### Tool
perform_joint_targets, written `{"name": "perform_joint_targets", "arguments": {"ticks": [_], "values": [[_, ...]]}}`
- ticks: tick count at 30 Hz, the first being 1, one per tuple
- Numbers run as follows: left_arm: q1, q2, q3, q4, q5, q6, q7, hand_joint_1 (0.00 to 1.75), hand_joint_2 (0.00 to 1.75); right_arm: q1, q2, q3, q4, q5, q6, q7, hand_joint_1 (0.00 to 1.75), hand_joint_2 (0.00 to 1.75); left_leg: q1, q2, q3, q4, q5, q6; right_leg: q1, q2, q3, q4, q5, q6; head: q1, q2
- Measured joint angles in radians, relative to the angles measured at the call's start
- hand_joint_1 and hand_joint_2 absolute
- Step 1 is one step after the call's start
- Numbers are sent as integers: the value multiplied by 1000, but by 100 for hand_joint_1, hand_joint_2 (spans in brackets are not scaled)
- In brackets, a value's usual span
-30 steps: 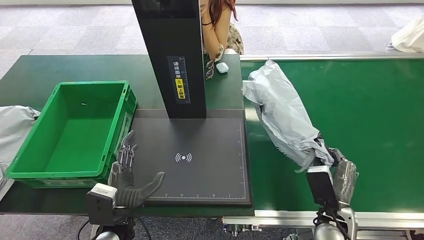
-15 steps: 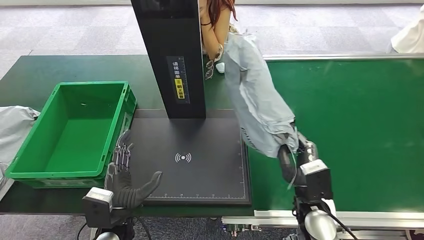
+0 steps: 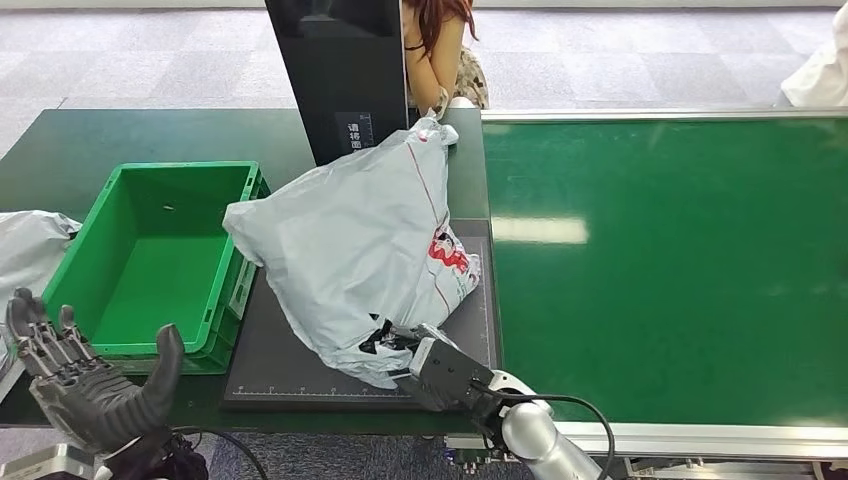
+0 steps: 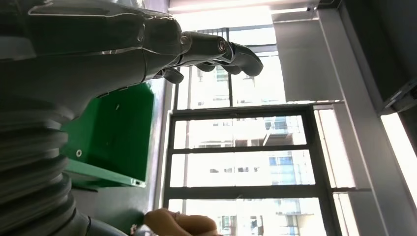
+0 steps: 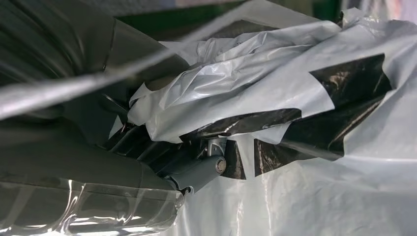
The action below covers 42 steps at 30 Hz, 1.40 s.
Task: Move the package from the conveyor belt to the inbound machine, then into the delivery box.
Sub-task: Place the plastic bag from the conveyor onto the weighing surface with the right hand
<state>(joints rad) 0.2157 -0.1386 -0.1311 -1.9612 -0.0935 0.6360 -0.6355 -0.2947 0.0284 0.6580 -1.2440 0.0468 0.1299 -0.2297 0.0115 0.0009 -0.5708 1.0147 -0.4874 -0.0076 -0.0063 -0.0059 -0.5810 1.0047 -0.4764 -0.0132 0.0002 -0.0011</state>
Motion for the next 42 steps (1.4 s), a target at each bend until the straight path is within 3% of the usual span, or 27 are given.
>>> {"name": "perform_joint_targets", "arguments": {"ticks": [5,6,9,10,16,20,28,35,39,42], "values": [[14,-1,18,-44,12,23,-19,0,175,-59,-1,75,82,-75,52,41,175,175,0,0,0,0,0,0,0,0,0,0,0,0,0,0],[15,-1,19,-48,14,24,-19,0,175,-69,-1,87,95,-86,63,50,142,175,0,0,0,0,0,0,0,0,0,0,0,0,0,0],[15,-1,20,-54,19,29,-16,0,175,-96,-3,123,127,-100,83,76,11,175,0,0,1,0,0,0,0,0,0,0,1,0,0,0],[15,-1,21,-56,20,30,-13,0,175,-103,-4,135,136,-101,79,83,0,175,0,0,1,0,0,0,0,0,0,0,1,0,0,0],[16,-1,27,-65,10,33,0,0,175,-135,-8,168,169,-120,16,107,0,175,0,0,1,0,0,0,0,0,0,0,1,0,0,0],[25,-1,34,-67,10,31,3,0,175,-139,-23,169,167,-168,-3,81,0,175,0,0,1,0,0,0,0,0,0,0,1,0,0,0],[25,0,43,-67,15,21,-8,0,175,-96,-61,88,69,-397,119,-37,0,175,0,0,1,1,0,0,0,0,0,-1,1,0,0,0],[26,-1,48,-73,-6,3,0,0,175,-8,-64,-13,-64,-465,194,-59,0,175,0,0,1,0,0,0,0,0,0,-1,0,0,0,0],[26,1,44,-74,-104,-69,72,0,175,82,-63,-92,-150,-498,237,-95,0,175,0,0,1,0,0,0,0,0,0,-1,0,0,0,0],[13,15,21,-70,-304,-198,205,0,175,142,-59,-163,-212,-526,259,-111,0,175,0,0,1,1,0,1,0,0,0,-1,0,0,0,0]]}}
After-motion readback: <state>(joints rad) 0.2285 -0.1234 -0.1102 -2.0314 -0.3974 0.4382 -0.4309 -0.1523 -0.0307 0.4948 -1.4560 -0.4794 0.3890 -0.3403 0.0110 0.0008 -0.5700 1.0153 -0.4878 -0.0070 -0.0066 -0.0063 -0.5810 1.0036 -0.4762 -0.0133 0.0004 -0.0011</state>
